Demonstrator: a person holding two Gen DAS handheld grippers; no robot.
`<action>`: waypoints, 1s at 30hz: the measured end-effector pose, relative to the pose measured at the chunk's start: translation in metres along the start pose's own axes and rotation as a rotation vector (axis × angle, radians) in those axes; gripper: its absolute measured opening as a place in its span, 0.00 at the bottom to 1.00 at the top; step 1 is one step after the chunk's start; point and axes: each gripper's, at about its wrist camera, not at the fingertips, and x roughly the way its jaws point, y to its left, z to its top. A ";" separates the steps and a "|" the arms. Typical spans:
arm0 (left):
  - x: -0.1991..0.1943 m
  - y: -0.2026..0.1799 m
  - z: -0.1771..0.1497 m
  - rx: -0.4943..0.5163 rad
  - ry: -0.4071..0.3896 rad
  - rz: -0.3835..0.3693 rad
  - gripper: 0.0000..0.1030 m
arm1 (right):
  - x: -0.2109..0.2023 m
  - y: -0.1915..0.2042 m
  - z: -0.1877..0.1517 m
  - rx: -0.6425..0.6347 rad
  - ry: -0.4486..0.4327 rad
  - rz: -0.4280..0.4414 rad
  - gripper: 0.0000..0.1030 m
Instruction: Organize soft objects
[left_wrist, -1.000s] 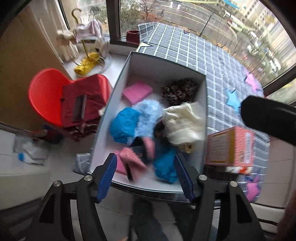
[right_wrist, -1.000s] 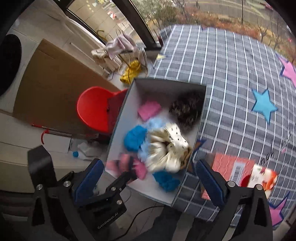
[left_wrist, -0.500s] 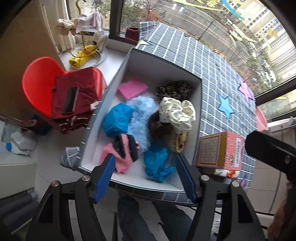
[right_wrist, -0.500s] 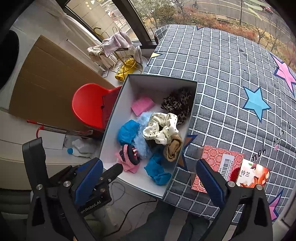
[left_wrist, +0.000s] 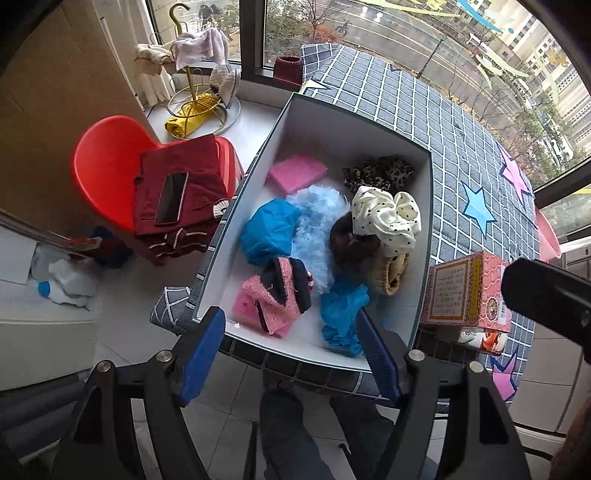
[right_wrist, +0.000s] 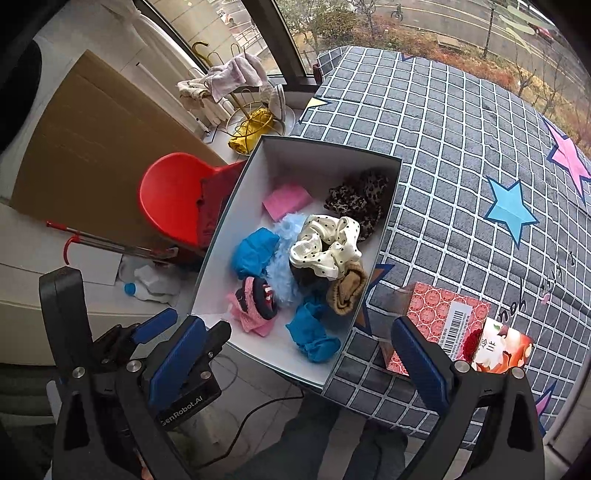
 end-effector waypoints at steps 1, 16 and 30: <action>0.000 0.000 0.000 0.002 0.000 0.001 0.74 | 0.000 0.001 -0.001 -0.001 0.000 0.000 0.98; 0.002 -0.003 0.000 0.016 0.007 0.028 0.74 | -0.001 -0.001 -0.003 0.006 -0.003 -0.001 0.98; 0.003 -0.002 -0.001 0.031 -0.002 -0.029 0.77 | 0.006 0.004 0.000 -0.004 0.016 0.004 0.98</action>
